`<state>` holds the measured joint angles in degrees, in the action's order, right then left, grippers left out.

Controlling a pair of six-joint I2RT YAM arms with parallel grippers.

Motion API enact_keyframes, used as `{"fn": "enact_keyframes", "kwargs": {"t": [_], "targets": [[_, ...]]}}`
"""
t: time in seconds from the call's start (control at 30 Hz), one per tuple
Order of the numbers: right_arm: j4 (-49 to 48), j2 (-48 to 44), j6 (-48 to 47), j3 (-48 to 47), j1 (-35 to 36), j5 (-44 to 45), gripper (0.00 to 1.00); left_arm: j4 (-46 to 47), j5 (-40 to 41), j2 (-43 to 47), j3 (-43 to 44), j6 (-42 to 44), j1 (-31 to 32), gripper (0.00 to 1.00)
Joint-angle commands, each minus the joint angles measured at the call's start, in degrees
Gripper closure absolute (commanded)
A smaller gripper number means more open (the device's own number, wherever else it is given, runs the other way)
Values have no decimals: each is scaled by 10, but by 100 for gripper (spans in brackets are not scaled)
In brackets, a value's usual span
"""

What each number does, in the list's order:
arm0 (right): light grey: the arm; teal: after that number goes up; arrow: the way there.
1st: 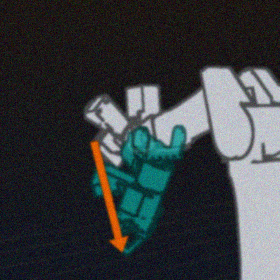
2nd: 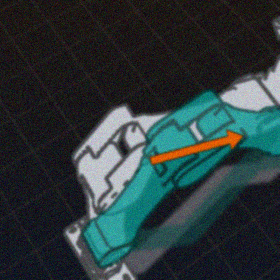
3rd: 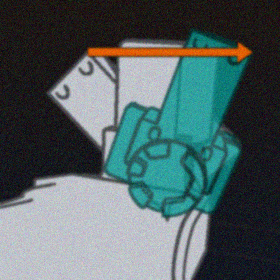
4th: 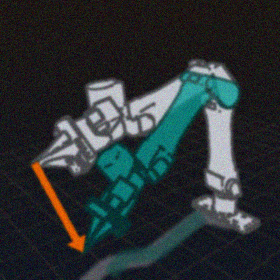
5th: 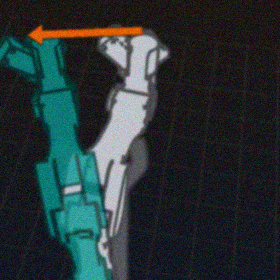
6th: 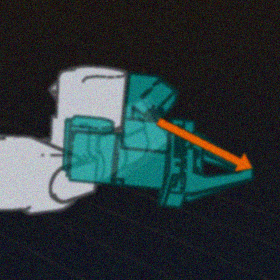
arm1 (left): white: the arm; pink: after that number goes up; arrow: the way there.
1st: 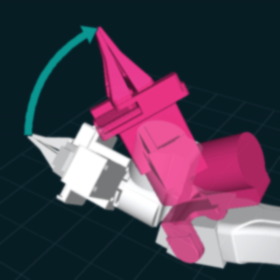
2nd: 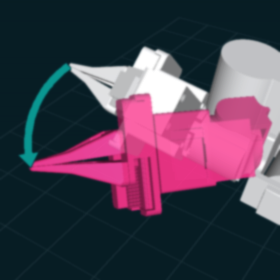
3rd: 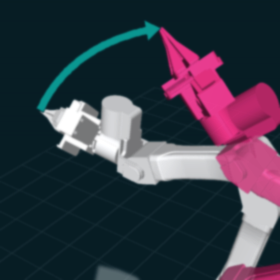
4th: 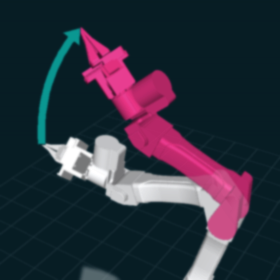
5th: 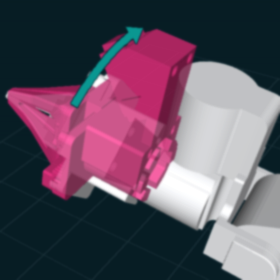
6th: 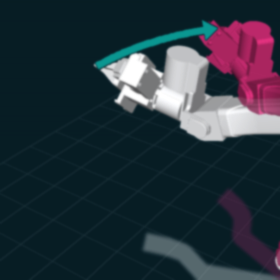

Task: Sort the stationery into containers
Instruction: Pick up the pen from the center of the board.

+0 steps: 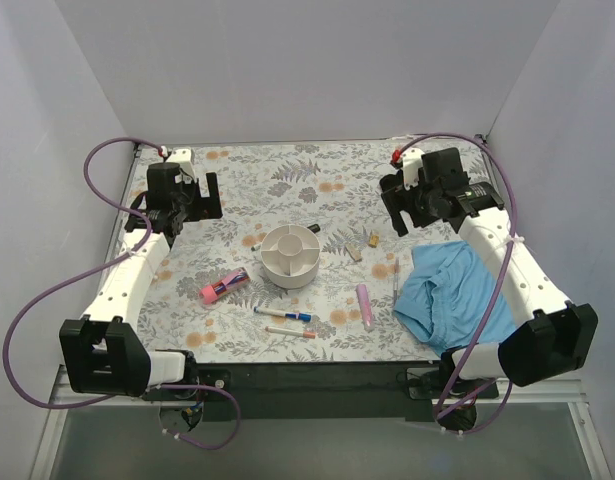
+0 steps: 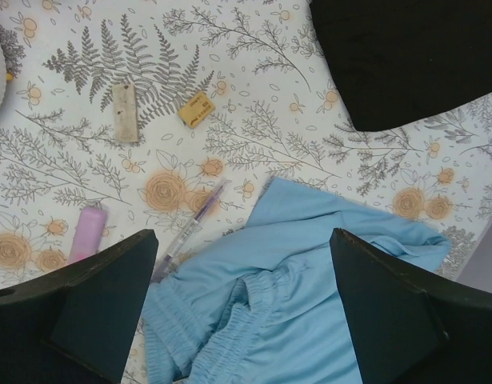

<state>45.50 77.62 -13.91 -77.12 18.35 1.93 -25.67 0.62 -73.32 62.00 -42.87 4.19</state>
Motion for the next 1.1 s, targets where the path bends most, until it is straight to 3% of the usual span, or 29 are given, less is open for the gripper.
{"fn": "enact_keyframes", "kwargs": {"t": [0.0,0.2,0.33,0.57,0.8,1.0,1.07], "targets": [[-14,-41,65,46,-1,-33,2,-10,-5,10,28,-9,-4,2],[-54,-78,157,126,-2,-76,3,-11,0,21,14,-27,-4,2],[-73,-85,166,138,-1,-75,4,-28,21,19,15,-41,-4,2],[-74,-95,191,213,0,-163,9,-57,22,32,2,-45,-4,2],[-76,-113,181,210,0,-115,8,-47,30,49,-20,-53,-4,2],[-107,-150,159,215,0,-24,2,2,34,59,-68,-68,-4,2],[-110,-156,166,220,0,-36,2,4,41,58,-71,-67,-4,2]]}}
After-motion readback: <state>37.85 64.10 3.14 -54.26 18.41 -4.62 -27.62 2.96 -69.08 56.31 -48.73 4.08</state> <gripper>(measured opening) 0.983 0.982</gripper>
